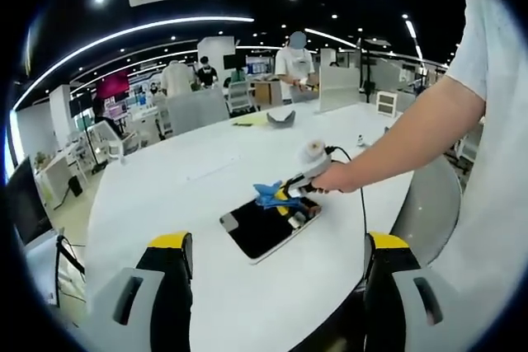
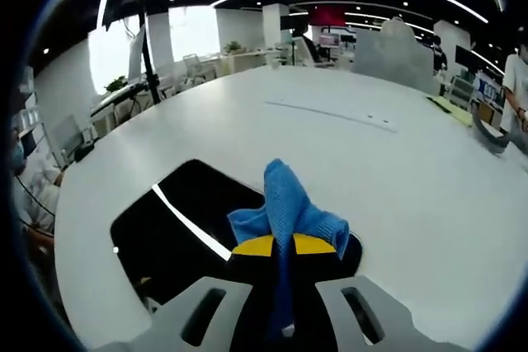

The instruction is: Wipe the mirror surface with the cleaning cloth until all visible marks leave the cleaned area.

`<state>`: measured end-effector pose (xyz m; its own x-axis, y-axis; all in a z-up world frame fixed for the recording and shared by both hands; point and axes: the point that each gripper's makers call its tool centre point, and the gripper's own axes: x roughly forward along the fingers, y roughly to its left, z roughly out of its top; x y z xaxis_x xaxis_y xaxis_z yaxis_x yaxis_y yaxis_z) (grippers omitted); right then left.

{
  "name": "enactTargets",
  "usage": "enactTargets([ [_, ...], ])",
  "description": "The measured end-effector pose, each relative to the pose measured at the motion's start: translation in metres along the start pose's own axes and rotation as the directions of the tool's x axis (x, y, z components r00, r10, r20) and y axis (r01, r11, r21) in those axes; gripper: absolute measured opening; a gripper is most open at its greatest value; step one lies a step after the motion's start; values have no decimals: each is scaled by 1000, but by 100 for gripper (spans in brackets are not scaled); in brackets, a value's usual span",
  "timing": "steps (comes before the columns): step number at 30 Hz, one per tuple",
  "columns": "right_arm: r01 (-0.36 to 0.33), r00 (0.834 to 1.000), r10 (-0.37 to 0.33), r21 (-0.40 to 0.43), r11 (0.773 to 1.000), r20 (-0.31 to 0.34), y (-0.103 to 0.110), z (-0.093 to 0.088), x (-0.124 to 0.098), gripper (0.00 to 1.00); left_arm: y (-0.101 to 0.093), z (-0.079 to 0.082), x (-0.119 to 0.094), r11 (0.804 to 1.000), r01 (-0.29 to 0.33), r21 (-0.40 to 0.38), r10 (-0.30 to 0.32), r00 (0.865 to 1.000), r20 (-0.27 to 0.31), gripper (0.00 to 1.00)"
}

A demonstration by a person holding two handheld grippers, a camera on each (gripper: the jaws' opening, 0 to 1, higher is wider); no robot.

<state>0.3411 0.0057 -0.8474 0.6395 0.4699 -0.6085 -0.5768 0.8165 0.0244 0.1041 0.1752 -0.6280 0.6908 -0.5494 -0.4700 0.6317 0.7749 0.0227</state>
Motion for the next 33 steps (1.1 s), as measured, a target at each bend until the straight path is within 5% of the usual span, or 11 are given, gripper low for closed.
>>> enactTargets([
  [33, -27, 999, 25, -48, 999, -34, 46, -23, -30, 1, -3, 2, -19, 999, 45, 5, -45, 998, 52, 86],
])
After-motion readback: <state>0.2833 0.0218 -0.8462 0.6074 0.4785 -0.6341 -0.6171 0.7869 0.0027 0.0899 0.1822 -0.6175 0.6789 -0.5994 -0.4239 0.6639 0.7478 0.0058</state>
